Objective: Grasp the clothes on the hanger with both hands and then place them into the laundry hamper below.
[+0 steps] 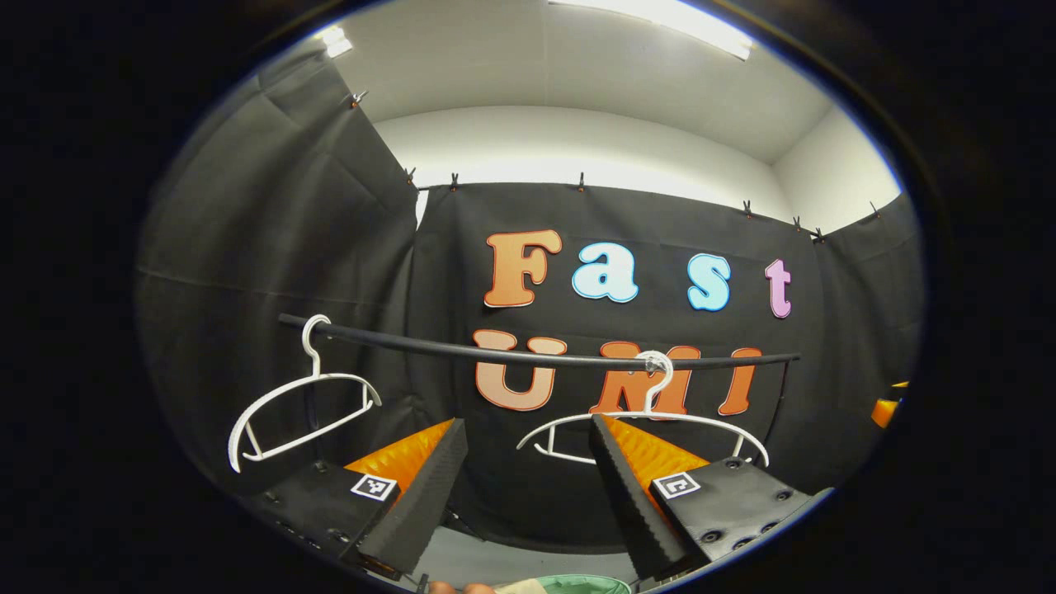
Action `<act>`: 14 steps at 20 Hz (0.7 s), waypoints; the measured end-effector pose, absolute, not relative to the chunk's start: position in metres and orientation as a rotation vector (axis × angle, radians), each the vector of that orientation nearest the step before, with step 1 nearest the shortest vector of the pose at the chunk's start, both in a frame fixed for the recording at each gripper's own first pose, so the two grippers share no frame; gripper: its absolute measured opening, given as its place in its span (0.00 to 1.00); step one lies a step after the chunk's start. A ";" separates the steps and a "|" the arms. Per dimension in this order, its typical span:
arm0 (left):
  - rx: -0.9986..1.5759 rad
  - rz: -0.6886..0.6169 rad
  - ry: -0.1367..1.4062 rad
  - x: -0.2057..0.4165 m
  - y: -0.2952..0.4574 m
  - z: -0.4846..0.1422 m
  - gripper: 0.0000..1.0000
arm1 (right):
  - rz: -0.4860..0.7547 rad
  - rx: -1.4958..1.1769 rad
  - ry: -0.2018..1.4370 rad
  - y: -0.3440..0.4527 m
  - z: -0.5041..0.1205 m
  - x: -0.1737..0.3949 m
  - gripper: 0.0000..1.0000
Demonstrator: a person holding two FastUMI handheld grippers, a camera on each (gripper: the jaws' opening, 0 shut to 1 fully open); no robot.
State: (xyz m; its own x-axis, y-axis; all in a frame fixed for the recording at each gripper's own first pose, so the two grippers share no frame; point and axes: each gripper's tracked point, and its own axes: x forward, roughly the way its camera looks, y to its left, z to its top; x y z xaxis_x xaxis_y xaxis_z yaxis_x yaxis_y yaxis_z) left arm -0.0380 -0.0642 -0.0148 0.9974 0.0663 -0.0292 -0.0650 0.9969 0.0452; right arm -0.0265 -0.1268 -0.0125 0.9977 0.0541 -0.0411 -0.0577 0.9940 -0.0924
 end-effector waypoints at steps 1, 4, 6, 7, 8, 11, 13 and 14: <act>0.042 0.069 0.032 -0.038 -0.063 -0.015 0.94 | 0.057 -0.094 0.040 -0.126 -0.014 -0.026 0.92; 0.039 0.084 0.030 -0.040 -0.055 -0.015 0.97 | 0.062 -0.095 0.049 -0.123 -0.019 -0.025 0.92; 0.046 0.094 0.029 -0.042 -0.050 -0.015 0.97 | 0.069 -0.092 0.057 -0.119 -0.023 -0.024 0.92; 0.048 0.102 0.028 -0.042 -0.048 -0.015 0.97 | 0.073 -0.092 0.061 -0.118 -0.024 -0.024 0.92; 0.048 0.106 0.028 -0.042 -0.046 -0.015 0.94 | 0.075 -0.094 0.063 -0.117 -0.025 -0.022 0.92; 0.050 0.110 0.034 -0.040 -0.045 -0.017 0.97 | 0.082 -0.097 0.067 -0.112 -0.027 -0.020 0.92; 0.057 0.114 0.035 -0.041 -0.044 -0.018 0.94 | 0.092 -0.093 0.069 -0.109 -0.028 -0.019 0.92; 0.060 0.114 0.037 -0.041 -0.044 -0.018 0.94 | 0.095 -0.091 0.069 -0.108 -0.028 -0.019 0.92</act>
State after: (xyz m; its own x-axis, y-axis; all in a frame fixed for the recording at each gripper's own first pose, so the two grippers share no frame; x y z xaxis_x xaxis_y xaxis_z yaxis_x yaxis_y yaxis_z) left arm -0.0413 -0.0438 -0.0184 0.9928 0.1152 -0.0332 -0.1130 0.9917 0.0616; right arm -0.0186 -0.1085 -0.0277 0.9931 0.0911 -0.0735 -0.0974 0.9914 -0.0877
